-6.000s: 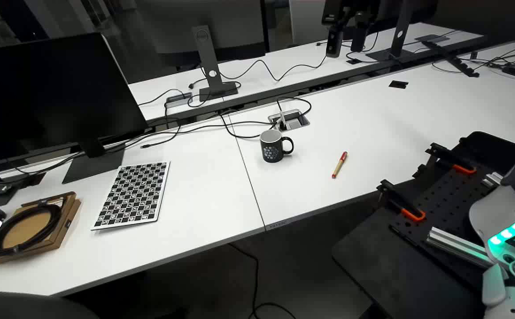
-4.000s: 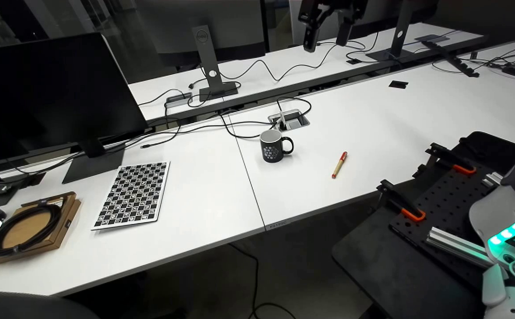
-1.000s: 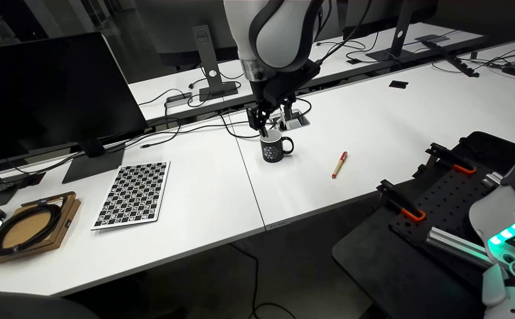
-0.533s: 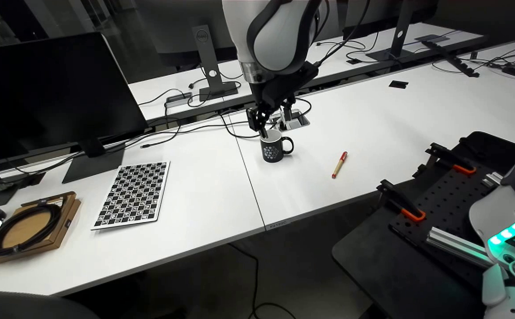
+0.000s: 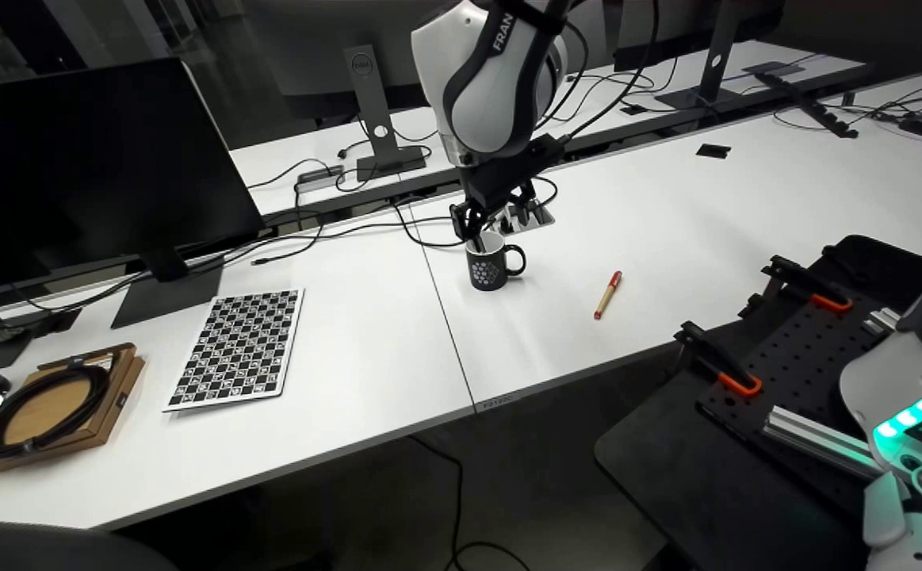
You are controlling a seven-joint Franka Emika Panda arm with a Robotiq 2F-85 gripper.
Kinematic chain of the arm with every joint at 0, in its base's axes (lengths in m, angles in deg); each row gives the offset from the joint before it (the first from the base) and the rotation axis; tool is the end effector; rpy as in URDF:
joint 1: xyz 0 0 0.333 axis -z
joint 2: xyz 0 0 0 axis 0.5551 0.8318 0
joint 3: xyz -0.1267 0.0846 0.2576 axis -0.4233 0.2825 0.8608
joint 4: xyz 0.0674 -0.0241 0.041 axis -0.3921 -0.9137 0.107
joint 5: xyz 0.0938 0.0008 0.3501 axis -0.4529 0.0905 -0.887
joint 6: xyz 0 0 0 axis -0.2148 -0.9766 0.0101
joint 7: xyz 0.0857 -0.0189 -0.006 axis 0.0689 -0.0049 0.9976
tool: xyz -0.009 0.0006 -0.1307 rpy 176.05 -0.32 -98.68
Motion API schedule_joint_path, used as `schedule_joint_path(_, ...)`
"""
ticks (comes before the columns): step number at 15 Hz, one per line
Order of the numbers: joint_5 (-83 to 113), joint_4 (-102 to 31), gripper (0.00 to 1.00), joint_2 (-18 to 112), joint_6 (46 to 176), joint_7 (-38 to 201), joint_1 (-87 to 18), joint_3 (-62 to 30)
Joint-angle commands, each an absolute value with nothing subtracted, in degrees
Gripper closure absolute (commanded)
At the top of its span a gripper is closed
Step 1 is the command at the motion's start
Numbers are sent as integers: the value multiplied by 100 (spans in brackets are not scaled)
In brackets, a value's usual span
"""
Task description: Rotate the black cup on the table clockwise.
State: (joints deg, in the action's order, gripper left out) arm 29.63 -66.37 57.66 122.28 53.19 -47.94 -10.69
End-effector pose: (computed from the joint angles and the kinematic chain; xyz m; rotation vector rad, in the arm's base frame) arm 0.5136 0.1446 0.1588 2.9735 -0.0690 -0.0110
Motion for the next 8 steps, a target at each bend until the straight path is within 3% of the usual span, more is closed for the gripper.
schedule_joint_path(1,2795,-5949,0,6394,12185,5082,-5031,-1406)
schedule_joint_path(8,2565,-5131,0,7079,12005,5126,-5026,-1677)
